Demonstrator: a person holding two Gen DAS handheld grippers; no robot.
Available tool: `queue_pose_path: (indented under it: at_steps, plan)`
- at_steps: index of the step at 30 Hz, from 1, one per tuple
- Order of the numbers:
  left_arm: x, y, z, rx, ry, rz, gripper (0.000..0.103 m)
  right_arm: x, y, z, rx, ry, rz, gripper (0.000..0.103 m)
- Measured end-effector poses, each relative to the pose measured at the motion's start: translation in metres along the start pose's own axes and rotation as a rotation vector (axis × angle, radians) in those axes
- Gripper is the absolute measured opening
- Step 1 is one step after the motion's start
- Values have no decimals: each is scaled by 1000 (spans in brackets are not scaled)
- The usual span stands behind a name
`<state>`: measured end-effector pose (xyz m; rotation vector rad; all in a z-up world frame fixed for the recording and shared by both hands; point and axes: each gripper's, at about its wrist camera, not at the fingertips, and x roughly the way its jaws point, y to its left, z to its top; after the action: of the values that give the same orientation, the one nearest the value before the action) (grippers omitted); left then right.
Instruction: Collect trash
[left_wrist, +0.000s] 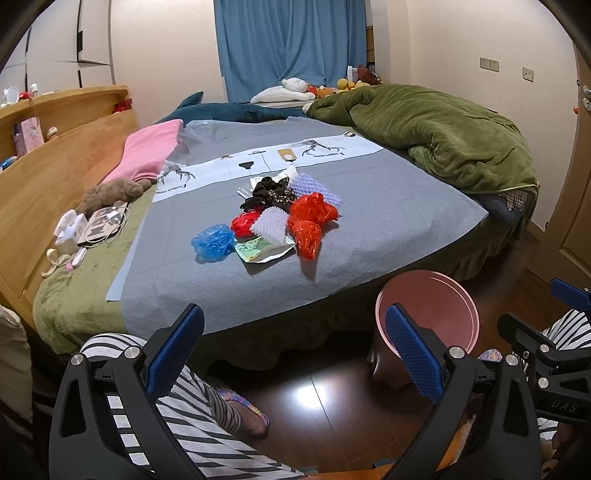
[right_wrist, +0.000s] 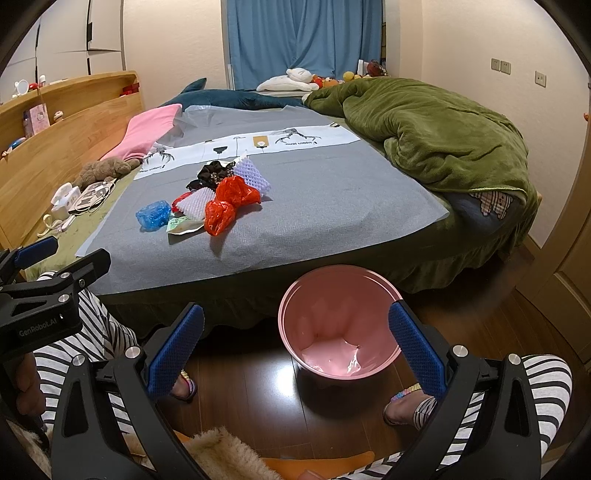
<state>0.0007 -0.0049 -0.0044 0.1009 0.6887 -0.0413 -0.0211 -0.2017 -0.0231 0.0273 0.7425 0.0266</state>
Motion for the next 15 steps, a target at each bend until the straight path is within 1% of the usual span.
queue_pose_path:
  at_steps: [15]
  plan:
    - [1, 0, 1, 1, 1, -2, 96, -1, -1, 0, 1, 2, 1, 98]
